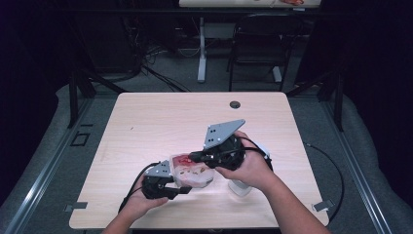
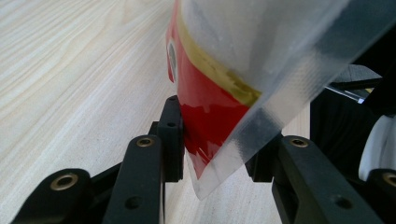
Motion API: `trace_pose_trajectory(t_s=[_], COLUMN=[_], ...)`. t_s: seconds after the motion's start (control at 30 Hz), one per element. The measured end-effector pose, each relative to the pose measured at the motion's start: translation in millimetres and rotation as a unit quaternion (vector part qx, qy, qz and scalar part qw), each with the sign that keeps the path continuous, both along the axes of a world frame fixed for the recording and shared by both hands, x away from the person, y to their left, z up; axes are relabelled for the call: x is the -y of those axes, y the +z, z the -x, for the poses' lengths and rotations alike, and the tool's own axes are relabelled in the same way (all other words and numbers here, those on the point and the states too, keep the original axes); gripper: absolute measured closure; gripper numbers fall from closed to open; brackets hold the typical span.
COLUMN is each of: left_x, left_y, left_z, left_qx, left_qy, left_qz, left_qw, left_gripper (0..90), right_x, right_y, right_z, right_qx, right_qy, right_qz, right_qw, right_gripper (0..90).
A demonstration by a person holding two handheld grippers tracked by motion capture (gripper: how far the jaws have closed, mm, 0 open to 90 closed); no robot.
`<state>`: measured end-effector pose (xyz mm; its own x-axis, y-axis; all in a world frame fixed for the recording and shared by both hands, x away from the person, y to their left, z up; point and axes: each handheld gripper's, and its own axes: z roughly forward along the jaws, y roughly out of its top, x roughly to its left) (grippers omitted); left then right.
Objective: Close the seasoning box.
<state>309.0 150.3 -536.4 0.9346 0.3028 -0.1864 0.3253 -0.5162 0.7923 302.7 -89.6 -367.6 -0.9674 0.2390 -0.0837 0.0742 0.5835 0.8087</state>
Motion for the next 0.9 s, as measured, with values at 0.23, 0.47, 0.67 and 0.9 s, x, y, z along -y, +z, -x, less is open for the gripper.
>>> trace_pose_trajectory(t_s=[0.23,0.47,0.67,0.9], left_x=[0.4,-1.3,-0.5,1.9], left_y=[4.3,11.2,15.6,19.7], left_z=[-0.2,-1.3,-1.9,-0.3], left_qx=[-0.002,-0.008,-0.007,-0.004], left_qy=[0.000,-0.005,-0.002,-0.007], left_qz=[-0.009,-0.027,-0.046,-0.062], left_qw=[1.0000,0.9996,0.9989,0.9981], left_gripper=[66.6,67.6,68.5,69.6], right_x=[3.9,9.2,16.3,29.4], right_y=[0.3,0.2,-2.7,-5.0], right_z=[1.4,0.9,-0.3,3.3], right_qx=[0.005,0.007,0.004,0.007], right_qy=[-0.009,-0.015,-0.023,-0.037], right_qz=[-0.003,-0.005,-0.004,-0.002], right_qw=[0.9999,0.9998,0.9997,0.9993], right_gripper=[89.5,88.1,85.9,79.6])
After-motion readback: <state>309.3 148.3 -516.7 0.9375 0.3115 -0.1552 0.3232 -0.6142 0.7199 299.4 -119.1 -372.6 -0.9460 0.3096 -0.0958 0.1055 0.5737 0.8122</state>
